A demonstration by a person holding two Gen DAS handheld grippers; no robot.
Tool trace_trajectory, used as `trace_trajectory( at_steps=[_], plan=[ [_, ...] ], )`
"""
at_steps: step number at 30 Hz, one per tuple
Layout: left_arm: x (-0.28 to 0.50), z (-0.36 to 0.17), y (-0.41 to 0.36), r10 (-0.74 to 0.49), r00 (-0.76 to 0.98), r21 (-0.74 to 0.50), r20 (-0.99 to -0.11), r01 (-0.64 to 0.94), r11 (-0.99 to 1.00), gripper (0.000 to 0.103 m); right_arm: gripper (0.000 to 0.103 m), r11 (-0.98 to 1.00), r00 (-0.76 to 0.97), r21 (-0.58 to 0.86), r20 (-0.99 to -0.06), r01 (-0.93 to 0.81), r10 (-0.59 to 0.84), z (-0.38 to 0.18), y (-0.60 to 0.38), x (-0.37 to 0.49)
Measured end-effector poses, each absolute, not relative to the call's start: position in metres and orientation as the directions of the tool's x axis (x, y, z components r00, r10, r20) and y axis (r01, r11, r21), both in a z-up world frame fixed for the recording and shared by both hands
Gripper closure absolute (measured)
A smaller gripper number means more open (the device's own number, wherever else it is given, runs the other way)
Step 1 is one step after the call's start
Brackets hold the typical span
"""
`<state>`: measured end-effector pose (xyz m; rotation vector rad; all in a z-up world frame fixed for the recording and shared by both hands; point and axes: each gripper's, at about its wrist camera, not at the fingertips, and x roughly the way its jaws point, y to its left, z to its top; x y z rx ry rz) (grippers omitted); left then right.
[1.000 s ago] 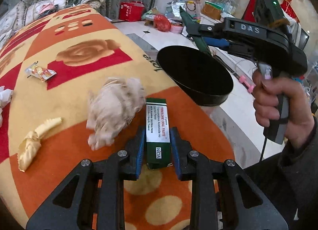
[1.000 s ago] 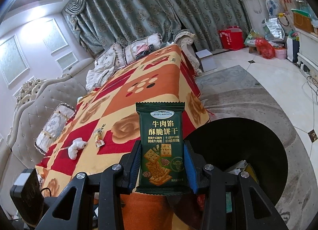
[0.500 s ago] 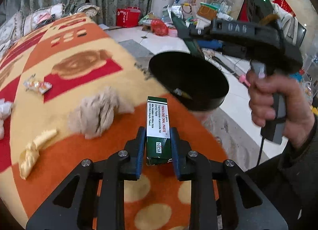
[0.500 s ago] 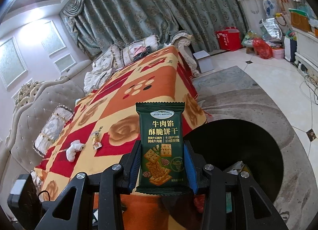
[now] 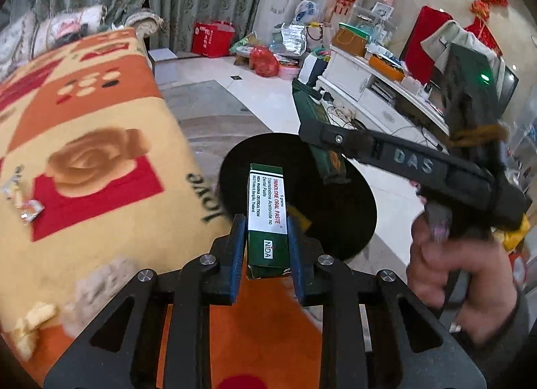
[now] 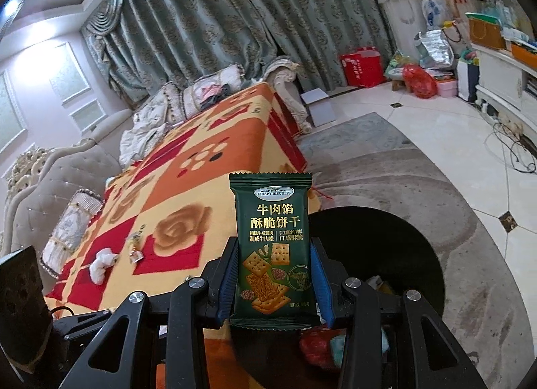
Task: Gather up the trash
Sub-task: 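Open both grippers over the bin to drop the packet and box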
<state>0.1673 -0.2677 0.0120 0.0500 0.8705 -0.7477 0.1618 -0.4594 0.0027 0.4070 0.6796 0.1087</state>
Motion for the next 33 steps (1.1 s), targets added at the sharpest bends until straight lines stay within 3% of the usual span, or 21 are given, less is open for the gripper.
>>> trace_trajectory(
  at_steps=[21,26,29,33],
  plan=[
    [0.19,-0.022,-0.311,-0.532,0.41,-0.25,-0.741,0.566,0.785,0.081,0.064,0.911,0.685,0.339,-0.722,0.237,0.091,-0.028,-0.494,0.17],
    [0.19,-0.022,-0.314,-0.52,0.412,-0.239,-0.749,0.564,0.79,0.081,0.064,0.906,0.688,0.349,-0.719,0.241,0.094,-0.028,-0.496,0.171],
    [0.188,-0.022,-0.317,-0.512,0.413,-0.231,-0.753,0.562,0.794,0.08,0.056,0.898,0.694,0.371,-0.712,0.237,0.11,-0.027,-0.495,0.171],
    [0.189,-0.023,-0.317,-0.499,0.41,-0.226,-0.763,0.555,0.801,0.079,0.055,0.887,0.719,0.384,-0.689,0.254,0.093,-0.022,-0.498,0.169]
  ],
)
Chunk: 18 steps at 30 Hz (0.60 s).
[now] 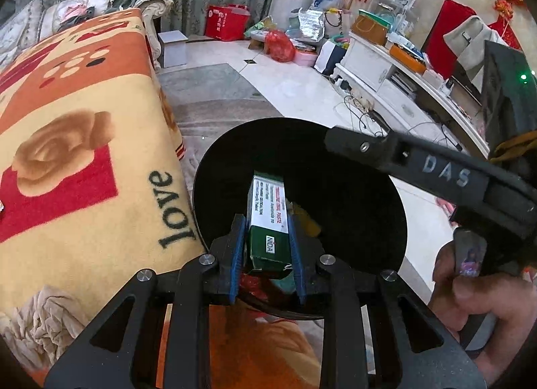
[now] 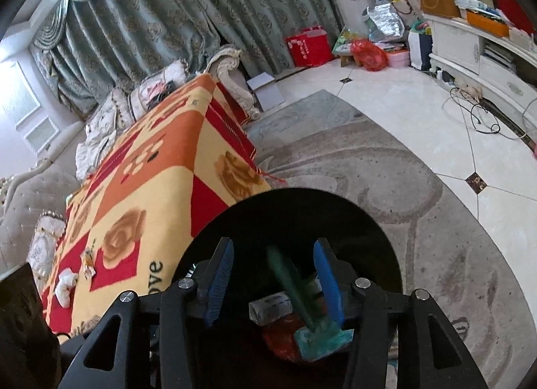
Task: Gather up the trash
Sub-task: 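Open both grippers over the bin to drop the packet and box, then grasp the yellow wrapper with the left gripper while the right gripper grasps the beige cloth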
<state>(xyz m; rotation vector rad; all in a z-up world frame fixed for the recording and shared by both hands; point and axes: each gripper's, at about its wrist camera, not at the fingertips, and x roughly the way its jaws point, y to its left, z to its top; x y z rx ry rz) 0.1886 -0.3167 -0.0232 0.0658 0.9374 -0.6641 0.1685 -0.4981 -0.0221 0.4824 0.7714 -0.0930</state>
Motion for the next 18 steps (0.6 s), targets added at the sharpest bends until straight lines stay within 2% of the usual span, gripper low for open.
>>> trace_trajectory(
  at_steps=[5,7,8,13,18],
  plan=[
    [0.189,-0.024,-0.315,-0.499,0.41,-0.228,-0.763,0.551,0.802,0.076,0.055,0.876,0.733,0.404,-0.674,0.263,0.09,-0.017,-0.499,0.168],
    [0.188,-0.023,-0.313,-0.502,0.413,-0.23,-0.76,0.551,0.802,0.066,0.055,0.878,0.737,0.404,-0.67,0.258,0.091,-0.015,-0.496,0.168],
    [0.187,-0.022,-0.311,-0.508,0.416,-0.235,-0.755,0.551,0.801,0.065,0.055,0.879,0.74,0.404,-0.666,0.253,0.093,-0.013,-0.495,0.168],
    [0.175,-0.009,-0.293,-0.514,0.437,-0.231,-0.738,0.552,0.801,0.064,0.055,0.88,0.762,0.411,-0.64,0.237,0.094,-0.005,-0.487,0.167],
    [0.159,0.027,-0.237,-0.529,0.503,-0.244,-0.683,0.525,0.815,0.063,0.055,0.886,0.784,0.428,-0.606,0.178,0.135,0.005,-0.464,0.166]
  ],
)
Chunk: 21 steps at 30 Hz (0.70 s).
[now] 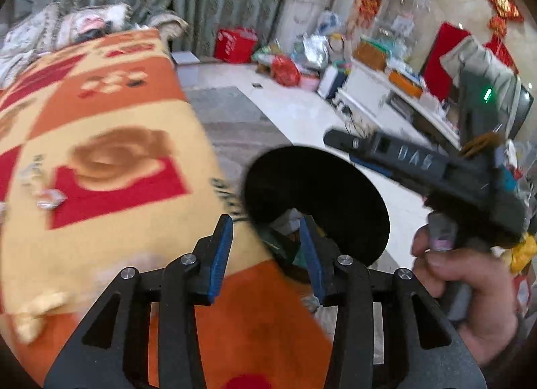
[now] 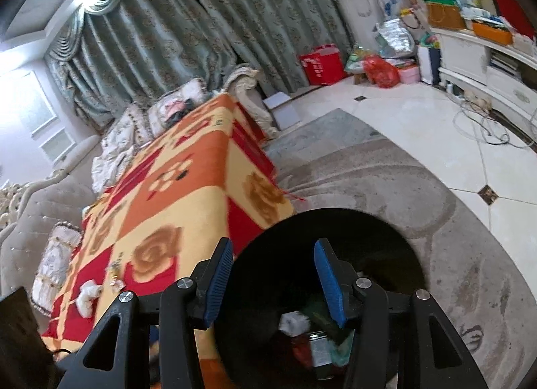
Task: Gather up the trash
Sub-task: 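Grasp the yellow wrapper with the left gripper while the right gripper grasps the beige cloth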
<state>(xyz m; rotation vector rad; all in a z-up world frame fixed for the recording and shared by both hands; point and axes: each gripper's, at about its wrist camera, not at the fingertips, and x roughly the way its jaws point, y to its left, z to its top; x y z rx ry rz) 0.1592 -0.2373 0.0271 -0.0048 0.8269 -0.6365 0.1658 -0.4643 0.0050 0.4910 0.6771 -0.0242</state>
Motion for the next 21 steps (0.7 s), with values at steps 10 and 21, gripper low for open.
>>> trace_trajectory(
  at_steps=[10,21],
  plan=[
    [0.152,0.035,-0.067,-0.376,0.636,-0.167,-0.674,0.365,0.916,0.045,0.038,0.827,0.65,0.517,-0.555,-0.219,0.519,0.003,-0.355,0.178],
    [0.171,-0.027,-0.045,-0.342,0.541,-0.13,-0.768,0.392,0.911,0.045,0.032,0.842,0.485,0.345,-0.699,-0.415,0.525,-0.025,-0.274,0.18]
  ],
)
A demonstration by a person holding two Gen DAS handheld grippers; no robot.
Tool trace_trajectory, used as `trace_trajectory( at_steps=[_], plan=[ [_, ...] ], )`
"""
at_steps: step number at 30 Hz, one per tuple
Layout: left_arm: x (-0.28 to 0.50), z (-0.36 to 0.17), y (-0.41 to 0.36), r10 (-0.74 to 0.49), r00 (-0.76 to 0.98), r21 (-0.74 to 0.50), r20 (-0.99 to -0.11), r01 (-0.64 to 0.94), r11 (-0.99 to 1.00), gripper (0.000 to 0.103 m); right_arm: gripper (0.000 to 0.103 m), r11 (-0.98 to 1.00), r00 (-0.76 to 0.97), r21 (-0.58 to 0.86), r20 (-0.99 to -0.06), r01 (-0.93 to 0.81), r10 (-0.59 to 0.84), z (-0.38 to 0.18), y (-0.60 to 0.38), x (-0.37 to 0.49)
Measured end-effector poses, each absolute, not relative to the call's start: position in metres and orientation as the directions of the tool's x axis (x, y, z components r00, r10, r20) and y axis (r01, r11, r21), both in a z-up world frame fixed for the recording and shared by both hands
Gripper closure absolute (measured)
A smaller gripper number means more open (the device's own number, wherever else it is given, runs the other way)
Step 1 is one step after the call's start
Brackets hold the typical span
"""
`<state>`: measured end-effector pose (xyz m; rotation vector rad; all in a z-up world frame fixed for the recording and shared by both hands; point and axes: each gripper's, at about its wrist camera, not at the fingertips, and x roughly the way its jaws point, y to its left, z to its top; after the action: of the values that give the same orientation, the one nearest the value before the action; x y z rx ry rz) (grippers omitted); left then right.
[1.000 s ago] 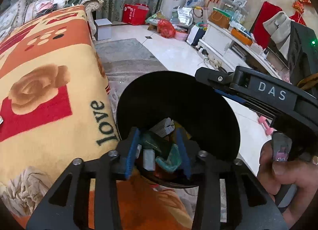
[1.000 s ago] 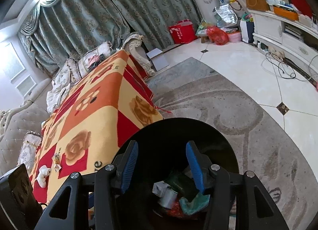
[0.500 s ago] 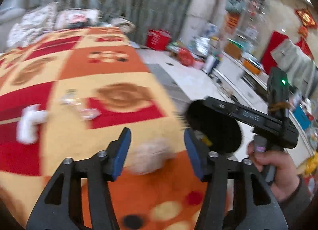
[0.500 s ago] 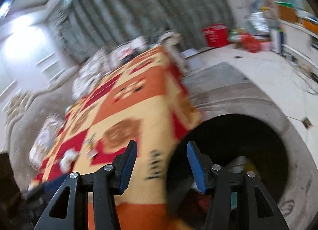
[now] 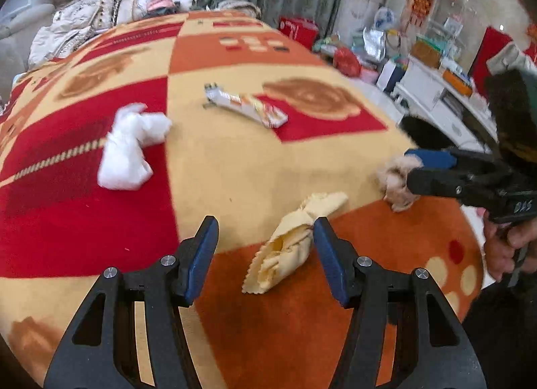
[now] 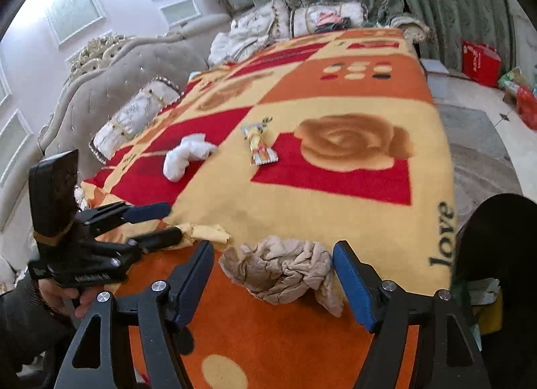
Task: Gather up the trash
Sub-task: 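Grasp the yellow wrapper with the left gripper while the right gripper grasps the beige cloth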
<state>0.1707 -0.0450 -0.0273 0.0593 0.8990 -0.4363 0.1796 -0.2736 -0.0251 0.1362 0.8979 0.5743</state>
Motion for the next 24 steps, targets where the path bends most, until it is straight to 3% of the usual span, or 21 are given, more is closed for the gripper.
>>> trace_trajectory(
  at_steps=[7,8,10,14,24],
  plan=[
    [0.167,-0.025,-0.046,-0.342,0.557,-0.116,-0.757,0.401,0.909,0.048,0.032,0.873,0.471,0.251,-0.762,-0.418,0.444,-0.036,-0.266,0.185],
    [0.166,-0.025,-0.045,-0.343,0.563,-0.116,-0.752,0.398,0.91,0.052,0.033,0.872,0.475,0.24,-0.761,-0.426,0.441,-0.035,-0.264,0.184],
    [0.165,-0.026,-0.046,-0.339,0.562,-0.112,-0.754,0.399,0.91,0.066,0.045,0.863,0.467,0.243,-0.759,-0.442,0.453,-0.035,-0.261,0.184],
    [0.16,-0.026,-0.052,-0.342,0.566,-0.087,-0.75,0.428,0.9,0.085,0.054,0.862,0.472,0.234,-0.757,-0.45,0.452,-0.036,-0.258,0.186],
    [0.163,-0.022,-0.035,-0.356,0.591,-0.156,-0.724,0.363,0.919,0.088,0.06,0.854,0.545,0.264,-0.676,-0.448,0.495,-0.018,-0.267,0.179]
  ],
)
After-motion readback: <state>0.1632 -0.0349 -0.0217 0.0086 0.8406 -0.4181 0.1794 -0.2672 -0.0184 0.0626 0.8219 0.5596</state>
